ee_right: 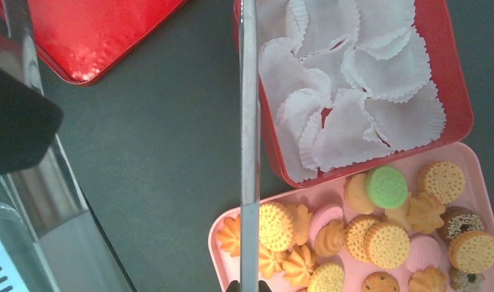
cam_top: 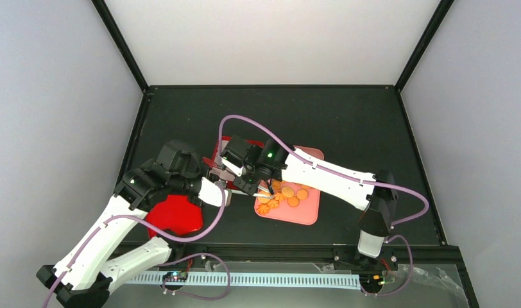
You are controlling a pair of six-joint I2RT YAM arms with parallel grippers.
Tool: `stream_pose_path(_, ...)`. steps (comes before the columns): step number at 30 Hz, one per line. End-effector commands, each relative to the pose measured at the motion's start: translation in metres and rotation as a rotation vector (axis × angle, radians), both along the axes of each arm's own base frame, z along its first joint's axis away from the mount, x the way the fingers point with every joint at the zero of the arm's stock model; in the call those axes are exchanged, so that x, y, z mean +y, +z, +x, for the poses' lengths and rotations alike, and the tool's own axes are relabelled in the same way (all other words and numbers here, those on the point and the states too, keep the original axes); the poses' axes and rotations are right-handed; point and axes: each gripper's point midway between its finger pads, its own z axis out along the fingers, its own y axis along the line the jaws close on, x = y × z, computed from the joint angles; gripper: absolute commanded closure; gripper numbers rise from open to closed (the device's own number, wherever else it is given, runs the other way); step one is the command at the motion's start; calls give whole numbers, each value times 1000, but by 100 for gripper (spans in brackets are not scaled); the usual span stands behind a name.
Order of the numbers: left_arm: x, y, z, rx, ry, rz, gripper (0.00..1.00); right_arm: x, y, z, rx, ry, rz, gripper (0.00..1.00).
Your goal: Pack the cookies
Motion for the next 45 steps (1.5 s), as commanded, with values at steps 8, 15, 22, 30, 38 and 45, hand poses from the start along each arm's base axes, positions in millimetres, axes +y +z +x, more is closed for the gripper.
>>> stream_pose_path(8, 15, -20, -5, 25, 44, 93, 47, 1, 19, 1, -36, -4, 18, 99)
stream_pose_path(15, 18, -21, 6, -10, 102, 103, 58, -2, 24, 3, -59, -10, 7, 99)
stream_pose_path(22, 20, -24, 9, -30, 129, 92, 83, 1, 34, 1, -57, 4, 45, 99)
stream_pose_path(30, 14, -23, 10, -5, 131, 58, 94, 11, 53, -9, -34, 42, 131, 90)
stream_pose_path(38, -6, -16, 2, 156, 161, -68, 98, 9, 90, -4, -88, 23, 251, 53)
stream_pose_path(45, -29, -10, -1, 390, 223, -192, 98, -22, 155, 31, -160, -129, 460, 38)
